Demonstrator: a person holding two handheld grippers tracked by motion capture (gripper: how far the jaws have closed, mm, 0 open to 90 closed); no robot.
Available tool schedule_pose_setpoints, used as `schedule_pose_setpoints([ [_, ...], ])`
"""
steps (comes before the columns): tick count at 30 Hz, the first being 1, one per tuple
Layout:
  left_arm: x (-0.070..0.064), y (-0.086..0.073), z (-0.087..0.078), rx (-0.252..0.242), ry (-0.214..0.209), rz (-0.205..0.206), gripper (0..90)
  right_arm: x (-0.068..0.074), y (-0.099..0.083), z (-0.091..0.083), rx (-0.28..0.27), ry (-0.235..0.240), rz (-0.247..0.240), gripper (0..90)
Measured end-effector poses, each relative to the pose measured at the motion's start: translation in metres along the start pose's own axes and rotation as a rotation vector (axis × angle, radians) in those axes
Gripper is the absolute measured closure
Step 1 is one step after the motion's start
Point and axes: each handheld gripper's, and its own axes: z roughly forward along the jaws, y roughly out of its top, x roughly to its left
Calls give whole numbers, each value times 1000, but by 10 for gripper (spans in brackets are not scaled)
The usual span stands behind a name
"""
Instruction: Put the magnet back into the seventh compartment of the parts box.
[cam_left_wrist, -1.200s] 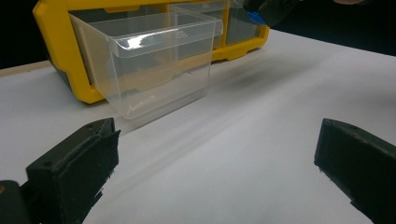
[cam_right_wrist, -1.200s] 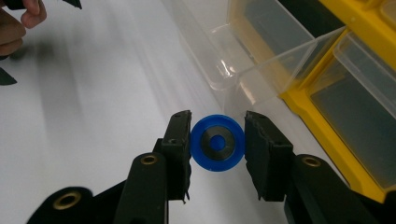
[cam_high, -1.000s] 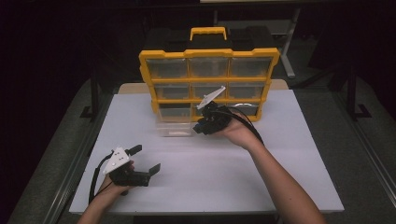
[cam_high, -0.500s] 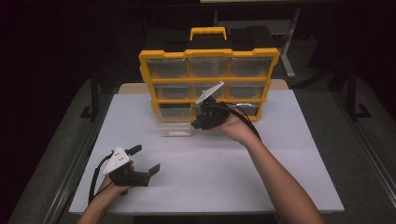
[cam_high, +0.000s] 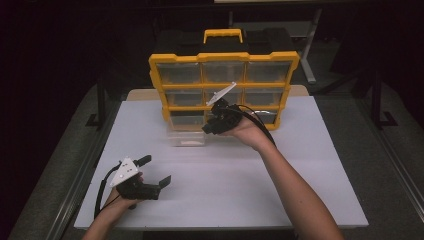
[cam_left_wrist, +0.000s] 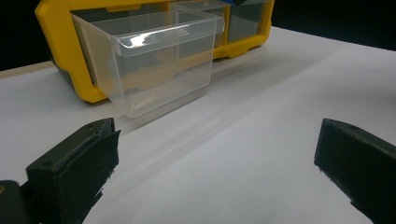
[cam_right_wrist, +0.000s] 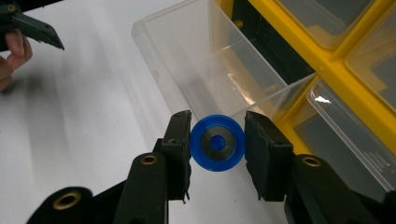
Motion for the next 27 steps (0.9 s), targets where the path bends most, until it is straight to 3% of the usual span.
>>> schedule_pose_setpoints([
  [27,0,1,-1,-3,-1,-6,0,-1,29,13,-11,-8,-10,614],
])
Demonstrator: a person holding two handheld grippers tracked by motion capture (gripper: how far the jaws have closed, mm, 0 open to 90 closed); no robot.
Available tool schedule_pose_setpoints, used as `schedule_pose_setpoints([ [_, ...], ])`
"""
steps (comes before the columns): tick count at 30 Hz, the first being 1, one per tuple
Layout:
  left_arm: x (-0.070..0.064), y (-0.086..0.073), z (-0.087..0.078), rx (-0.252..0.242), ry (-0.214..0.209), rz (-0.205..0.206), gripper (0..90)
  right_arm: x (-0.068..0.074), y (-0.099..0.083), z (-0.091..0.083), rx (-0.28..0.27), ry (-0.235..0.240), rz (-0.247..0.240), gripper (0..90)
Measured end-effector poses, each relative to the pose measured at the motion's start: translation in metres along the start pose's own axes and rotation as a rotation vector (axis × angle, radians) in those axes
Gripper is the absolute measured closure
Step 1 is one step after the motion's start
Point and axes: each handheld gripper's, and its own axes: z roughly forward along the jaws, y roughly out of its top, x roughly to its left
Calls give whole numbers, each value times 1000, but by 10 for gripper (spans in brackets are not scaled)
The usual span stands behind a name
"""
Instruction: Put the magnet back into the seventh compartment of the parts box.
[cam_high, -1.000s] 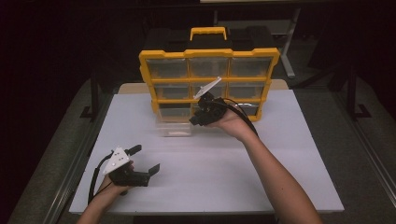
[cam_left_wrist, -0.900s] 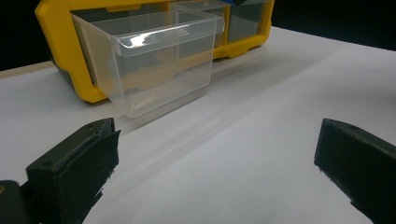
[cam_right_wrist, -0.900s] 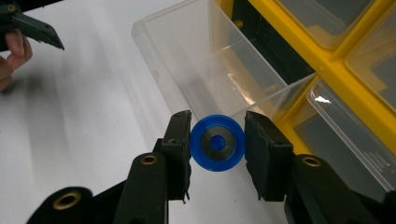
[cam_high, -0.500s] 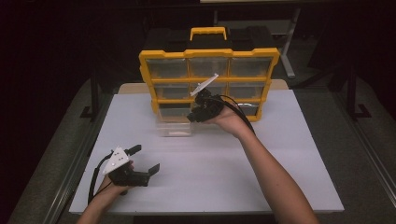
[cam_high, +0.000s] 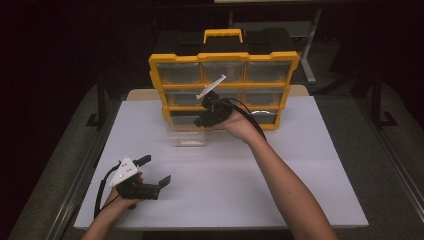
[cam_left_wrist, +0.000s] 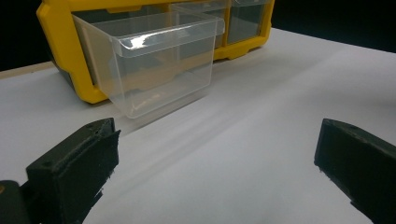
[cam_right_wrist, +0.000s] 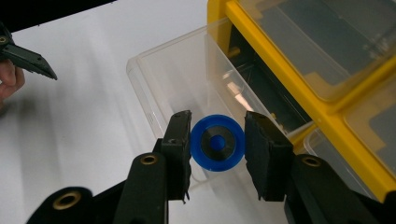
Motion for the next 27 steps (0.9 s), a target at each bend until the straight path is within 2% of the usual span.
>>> schedule_pose_setpoints([
  [5,0,0,0,-3,0,3,0,2,5,4,6,-2,-13,614],
  [6,0,0,0,-4,0,3,0,1,6,5,7,-8,-27,614],
  [7,0,0,0,-5,0,2,0,2,7,5,8,-1,-11,614],
  [12,0,0,0,-3,-1,4,0,3,12,8,7,-9,-28,614],
  [21,0,0,0,-4,-1,1,0,4,16,20,23,0,-23,613],
  [25,-1,0,0,-9,-2,-5,0,4,17,24,26,-3,-38,613],
  [27,-1,0,0,-9,-3,-3,0,5,18,26,32,-2,-27,613],
])
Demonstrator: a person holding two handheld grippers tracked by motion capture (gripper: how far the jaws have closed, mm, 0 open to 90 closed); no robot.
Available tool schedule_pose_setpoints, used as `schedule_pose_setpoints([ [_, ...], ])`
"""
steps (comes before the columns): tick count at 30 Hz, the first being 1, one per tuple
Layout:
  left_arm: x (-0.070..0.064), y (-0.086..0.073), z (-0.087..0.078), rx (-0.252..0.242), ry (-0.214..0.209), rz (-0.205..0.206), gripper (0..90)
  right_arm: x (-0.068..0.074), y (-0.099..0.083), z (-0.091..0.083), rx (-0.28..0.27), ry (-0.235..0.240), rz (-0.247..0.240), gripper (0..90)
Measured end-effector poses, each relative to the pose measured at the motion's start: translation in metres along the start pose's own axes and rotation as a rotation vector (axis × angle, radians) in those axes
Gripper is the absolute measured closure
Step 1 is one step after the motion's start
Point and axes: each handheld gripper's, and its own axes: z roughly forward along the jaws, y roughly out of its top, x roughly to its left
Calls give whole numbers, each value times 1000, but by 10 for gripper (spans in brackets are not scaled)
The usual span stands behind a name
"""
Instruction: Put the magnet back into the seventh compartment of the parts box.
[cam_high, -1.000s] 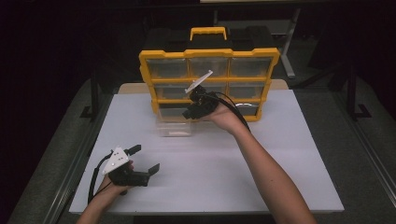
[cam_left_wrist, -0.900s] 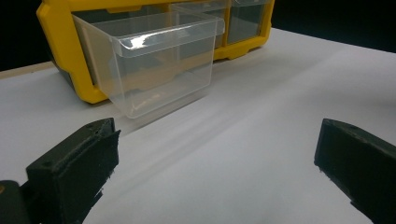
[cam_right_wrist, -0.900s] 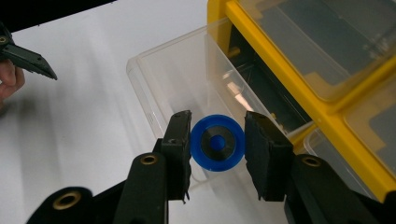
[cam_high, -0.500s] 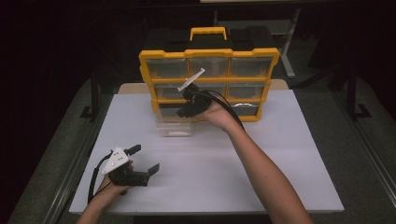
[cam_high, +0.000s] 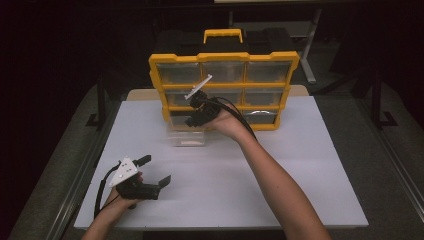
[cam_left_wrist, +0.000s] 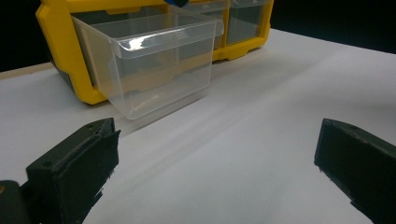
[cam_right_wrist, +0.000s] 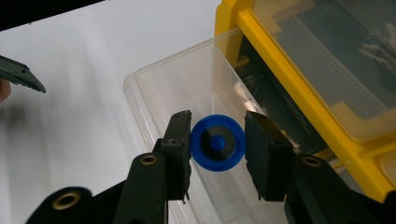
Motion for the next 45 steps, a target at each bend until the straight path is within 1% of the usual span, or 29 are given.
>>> schedule_pose_setpoints([
  [1,0,0,0,-2,0,-3,0,0,0,1,-1,-3,-10,613],
  [4,0,0,0,-2,0,-2,0,-1,1,4,4,-4,-17,613],
  [5,0,0,0,-2,-1,-1,0,0,1,5,13,-9,-14,613],
  [6,0,0,0,-2,-1,0,0,0,1,6,13,1,-7,613],
  [9,0,0,0,-1,-2,0,0,-2,1,11,27,-3,-16,612],
  [11,0,0,0,-1,-2,-1,0,-3,0,12,39,-5,-4,611],
  [15,0,0,0,-2,-1,0,0,-4,-1,15,46,-3,-6,609],
  [16,0,0,0,-1,-1,1,0,-4,-1,16,47,1,-1,606],
  [19,0,0,0,-1,-1,1,0,-5,-1,16,43,0,-6,561],
  [21,0,0,0,0,-2,-1,0,-5,-1,15,43,2,-4,559],
  [22,0,0,0,7,-2,8,0,-5,-1,14,41,-2,-5,566],
  [24,0,0,0,6,-3,6,0,-5,-1,12,37,5,9,604],
  [25,0,0,0,6,-3,6,0,-6,-1,11,30,3,3,623],
  [28,0,0,0,8,-1,5,0,-6,-1,9,29,25,15,685],
  [30,0,0,0,9,0,2,0,-6,-1,8,30,28,2,731],
  [32,0,0,0,10,0,6,0,-5,-2,7,30,36,6,765],
  [34,1,0,0,11,0,6,0,-4,-2,5,29,32,-5,816],
  [37,0,0,0,11,0,4,0,-1,-2,2,27,39,-14,880],
  [39,0,0,0,11,0,3,0,1,-2,0,26,42,-26,890],
  [40,-1,0,0,4,0,-6,0,1,-2,0,23,43,-35,890],
  [43,0,0,0,8,0,5,0,4,-3,-2,20,53,-39,892],
  [45,0,0,0,6,0,0,0,6,-4,-3,19,59,-42,892],
])
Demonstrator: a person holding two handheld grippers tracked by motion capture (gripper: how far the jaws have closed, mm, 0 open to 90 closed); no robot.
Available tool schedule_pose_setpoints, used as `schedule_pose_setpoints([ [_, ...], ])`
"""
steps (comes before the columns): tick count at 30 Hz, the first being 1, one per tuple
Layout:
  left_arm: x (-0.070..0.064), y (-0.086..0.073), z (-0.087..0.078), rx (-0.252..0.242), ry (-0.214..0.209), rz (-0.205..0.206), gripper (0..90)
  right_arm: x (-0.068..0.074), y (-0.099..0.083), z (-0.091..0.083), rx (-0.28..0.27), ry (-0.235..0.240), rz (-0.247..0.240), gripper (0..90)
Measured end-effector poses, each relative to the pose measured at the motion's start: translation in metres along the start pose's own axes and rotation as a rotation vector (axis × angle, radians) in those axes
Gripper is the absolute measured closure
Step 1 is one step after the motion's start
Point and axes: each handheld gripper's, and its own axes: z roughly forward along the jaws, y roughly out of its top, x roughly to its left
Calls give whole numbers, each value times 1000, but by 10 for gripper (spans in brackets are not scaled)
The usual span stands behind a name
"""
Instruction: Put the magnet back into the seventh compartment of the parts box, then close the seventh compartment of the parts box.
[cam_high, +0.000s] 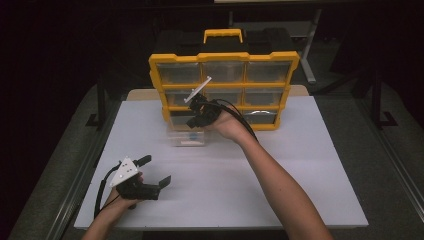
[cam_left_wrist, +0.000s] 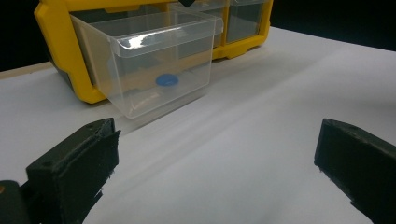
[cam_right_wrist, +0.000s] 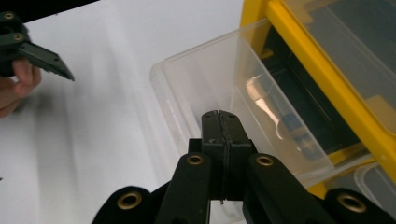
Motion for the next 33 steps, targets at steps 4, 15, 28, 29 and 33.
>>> schedule_pose_setpoints([
  [4,0,0,0,1,1,-1,0,5,-2,0,1,11,-10,891],
  [15,1,0,0,-3,5,2,0,17,-8,5,9,37,-27,891],
  [28,1,0,0,-1,6,-2,0,21,-12,11,12,41,-43,891],
  [29,1,0,0,-2,7,0,0,21,-12,12,14,39,-49,891],
  [33,1,0,0,-4,8,-3,0,21,-12,14,13,36,-53,892],
])
